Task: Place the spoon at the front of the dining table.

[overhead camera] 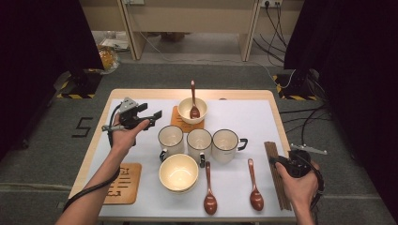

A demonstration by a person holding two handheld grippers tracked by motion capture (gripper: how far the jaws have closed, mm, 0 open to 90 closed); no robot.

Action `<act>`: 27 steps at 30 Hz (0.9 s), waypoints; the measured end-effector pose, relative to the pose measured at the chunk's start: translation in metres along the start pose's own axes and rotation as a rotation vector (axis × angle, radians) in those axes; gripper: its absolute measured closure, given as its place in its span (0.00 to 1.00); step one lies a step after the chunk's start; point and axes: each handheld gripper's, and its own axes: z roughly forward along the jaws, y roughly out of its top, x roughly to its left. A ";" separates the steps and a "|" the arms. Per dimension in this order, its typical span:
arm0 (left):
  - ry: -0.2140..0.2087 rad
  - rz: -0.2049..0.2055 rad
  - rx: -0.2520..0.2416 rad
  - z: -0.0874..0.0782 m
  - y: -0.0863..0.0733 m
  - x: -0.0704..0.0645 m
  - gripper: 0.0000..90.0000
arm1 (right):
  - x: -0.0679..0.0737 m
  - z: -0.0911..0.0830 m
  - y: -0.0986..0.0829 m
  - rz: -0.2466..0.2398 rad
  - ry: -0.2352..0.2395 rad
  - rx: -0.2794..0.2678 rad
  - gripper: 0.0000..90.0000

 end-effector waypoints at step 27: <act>-0.013 0.018 0.020 0.026 0.008 -0.002 0.26 | -0.002 0.000 -0.005 -0.002 0.001 0.003 0.65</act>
